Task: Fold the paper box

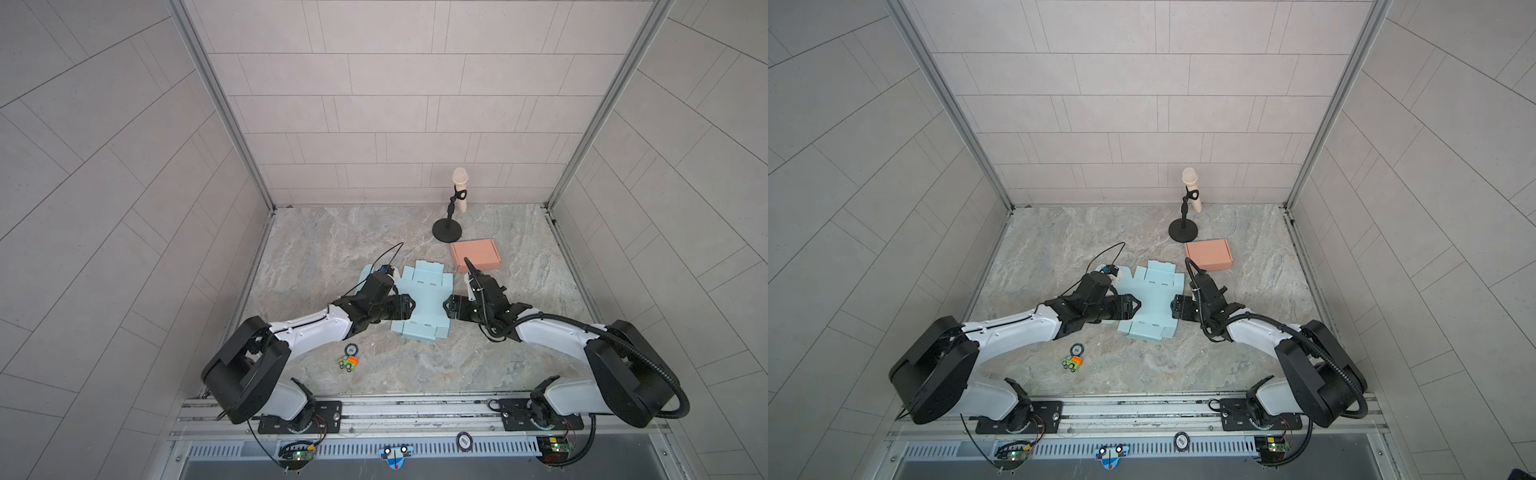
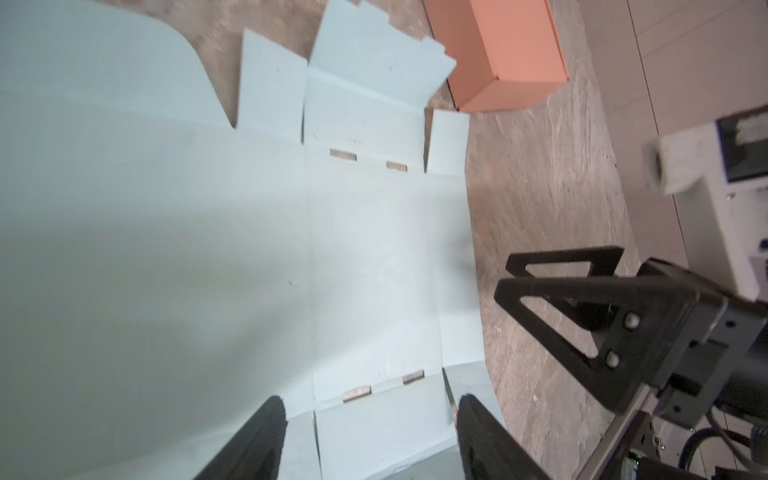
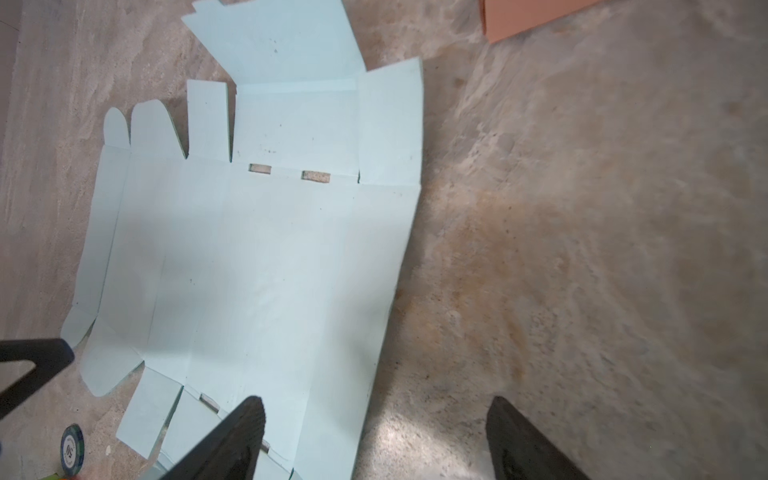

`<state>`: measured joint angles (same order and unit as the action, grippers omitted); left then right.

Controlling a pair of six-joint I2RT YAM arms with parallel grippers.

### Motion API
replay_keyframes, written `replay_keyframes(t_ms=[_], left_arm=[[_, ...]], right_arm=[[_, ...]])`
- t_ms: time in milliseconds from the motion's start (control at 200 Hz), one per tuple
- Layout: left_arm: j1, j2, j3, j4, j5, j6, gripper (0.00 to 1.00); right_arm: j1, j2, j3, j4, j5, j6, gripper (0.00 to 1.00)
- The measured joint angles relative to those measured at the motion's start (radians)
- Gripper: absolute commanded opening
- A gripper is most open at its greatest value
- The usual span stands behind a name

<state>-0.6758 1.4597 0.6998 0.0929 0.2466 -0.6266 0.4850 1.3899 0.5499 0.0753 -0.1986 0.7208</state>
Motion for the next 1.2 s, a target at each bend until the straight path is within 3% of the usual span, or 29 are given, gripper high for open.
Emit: replay_keyframes(t_ms=[145, 350, 691, 976, 1201], left_arm=[[0.052, 0.079, 0.017, 0.002, 0.005, 0.032, 0.69], [0.056, 0.148, 0.015, 0.008, 0.027, 0.024, 0.68], [0.056, 0.148, 0.011, -0.008, 0.063, -0.040, 0.68], [0.056, 0.100, 0.015, -0.139, 0.064, -0.089, 0.68], [0.056, 0.092, -0.052, 0.000, 0.057, -0.102, 0.67]], right_arm=[[0.000, 0.036, 0.002, 0.031, -0.013, 0.018, 0.82], [0.000, 0.071, 0.026, 0.040, -0.041, 0.056, 0.79], [0.001, 0.107, 0.163, -0.077, -0.100, 0.135, 0.78], [0.009, 0.203, 0.286, -0.207, -0.174, 0.157, 0.77], [0.004, 0.200, 0.229, -0.173, -0.163, 0.142, 0.77]])
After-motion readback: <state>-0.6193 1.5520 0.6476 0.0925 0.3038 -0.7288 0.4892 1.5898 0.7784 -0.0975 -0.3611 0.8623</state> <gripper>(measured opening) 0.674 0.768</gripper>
